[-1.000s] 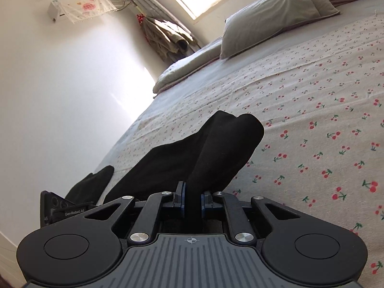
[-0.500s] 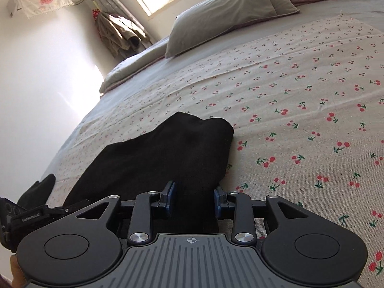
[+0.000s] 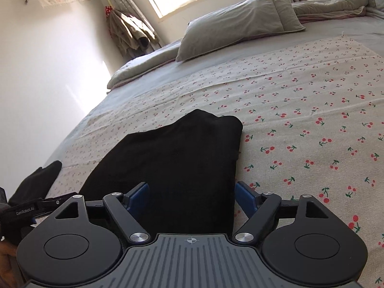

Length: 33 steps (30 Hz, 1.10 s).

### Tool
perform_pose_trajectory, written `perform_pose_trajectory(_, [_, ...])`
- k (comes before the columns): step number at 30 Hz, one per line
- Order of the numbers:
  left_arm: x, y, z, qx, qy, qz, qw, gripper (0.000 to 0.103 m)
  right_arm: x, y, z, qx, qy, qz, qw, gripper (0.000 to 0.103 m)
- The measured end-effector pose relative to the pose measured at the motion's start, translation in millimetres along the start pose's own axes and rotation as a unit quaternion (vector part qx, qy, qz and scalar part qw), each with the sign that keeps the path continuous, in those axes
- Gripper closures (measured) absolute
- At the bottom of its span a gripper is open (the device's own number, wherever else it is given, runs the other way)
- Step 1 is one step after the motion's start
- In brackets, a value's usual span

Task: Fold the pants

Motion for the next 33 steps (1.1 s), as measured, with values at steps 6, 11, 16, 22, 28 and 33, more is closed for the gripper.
perform_pose_trajectory(6, [-20,-13,15,0.035,0.025,0.002,0.9991,0.012,-27,-18,-15,-0.012,-0.023,-0.001,1.000,0.020])
perform_pose_trajectory(11, [-33,-24,24,0.044,0.032,0.004,0.9985,0.003,-43,-36,-23,-0.031,-0.038,-0.009,0.999,0.019])
perform_pose_trajectory(16, [-36,-35,36,0.062,0.063,0.000,0.9961,0.000,-61,-54,-30,-0.051,-0.058,-0.007,0.997,0.019])
perform_pose_trajectory(22, [-30,-47,52,0.079,0.085,-0.013,0.9931,0.000,-74,-65,-33,-0.065,-0.080,0.001,0.995,0.014])
perform_pose_trajectory(28, [-24,-58,68,0.080,0.104,-0.026,0.9910,0.000,-76,-66,-29,-0.064,-0.098,0.006,0.993,0.011])
perform_pose_trajectory(33, [-21,-63,79,0.083,0.128,-0.034,0.9877,0.000,-72,-68,-29,-0.063,-0.114,0.001,0.991,0.010])
Point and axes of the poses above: each gripper's, at about its wrist camera, not at the fingertips, and x roughly the way its jaws point, z to its right, y to its top, the point moved 1 cm from there along x, roughly the way its jaws point
